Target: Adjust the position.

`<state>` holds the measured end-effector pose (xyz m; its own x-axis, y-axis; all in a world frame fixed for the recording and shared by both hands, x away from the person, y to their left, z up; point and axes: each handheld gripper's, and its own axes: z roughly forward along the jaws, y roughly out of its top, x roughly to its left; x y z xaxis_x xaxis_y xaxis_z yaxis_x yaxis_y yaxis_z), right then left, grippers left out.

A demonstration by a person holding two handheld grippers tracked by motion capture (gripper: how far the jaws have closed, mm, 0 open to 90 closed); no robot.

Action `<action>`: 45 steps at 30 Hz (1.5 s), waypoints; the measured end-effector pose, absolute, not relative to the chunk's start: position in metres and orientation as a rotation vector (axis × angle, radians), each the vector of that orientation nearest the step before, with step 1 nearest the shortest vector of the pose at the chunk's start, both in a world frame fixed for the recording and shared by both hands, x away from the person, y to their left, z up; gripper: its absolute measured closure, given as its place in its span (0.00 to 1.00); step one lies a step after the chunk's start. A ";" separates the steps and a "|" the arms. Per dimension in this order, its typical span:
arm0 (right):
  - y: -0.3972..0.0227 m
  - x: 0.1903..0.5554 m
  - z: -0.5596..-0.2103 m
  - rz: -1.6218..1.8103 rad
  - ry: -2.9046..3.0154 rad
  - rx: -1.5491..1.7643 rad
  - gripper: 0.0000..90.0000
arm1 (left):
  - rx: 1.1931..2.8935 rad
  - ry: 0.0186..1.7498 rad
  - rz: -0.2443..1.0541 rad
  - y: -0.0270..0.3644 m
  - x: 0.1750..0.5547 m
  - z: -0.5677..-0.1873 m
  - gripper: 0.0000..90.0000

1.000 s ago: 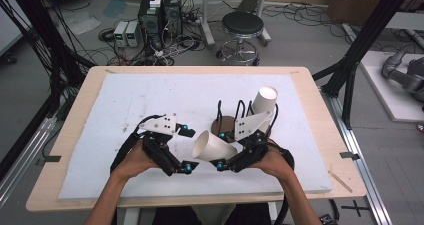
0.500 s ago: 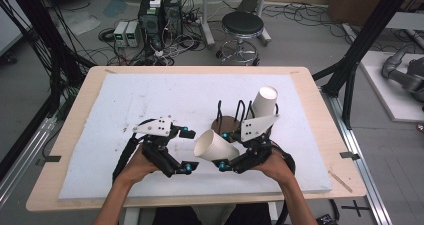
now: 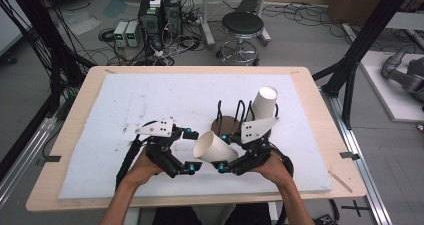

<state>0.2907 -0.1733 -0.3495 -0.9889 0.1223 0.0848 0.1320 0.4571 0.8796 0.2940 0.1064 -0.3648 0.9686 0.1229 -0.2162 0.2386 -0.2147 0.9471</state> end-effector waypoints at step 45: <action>-0.167 0.289 -0.360 -1.705 -2.570 -0.221 0.38 | 1.684 0.228 -0.164 0.096 0.295 -0.366 0.25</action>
<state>0.2889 -0.1672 -0.3604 -0.9885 0.0918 0.1198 0.1461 0.3823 0.9124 0.2951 0.0959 -0.3660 0.9692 0.0543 -0.2401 0.2449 -0.1154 0.9627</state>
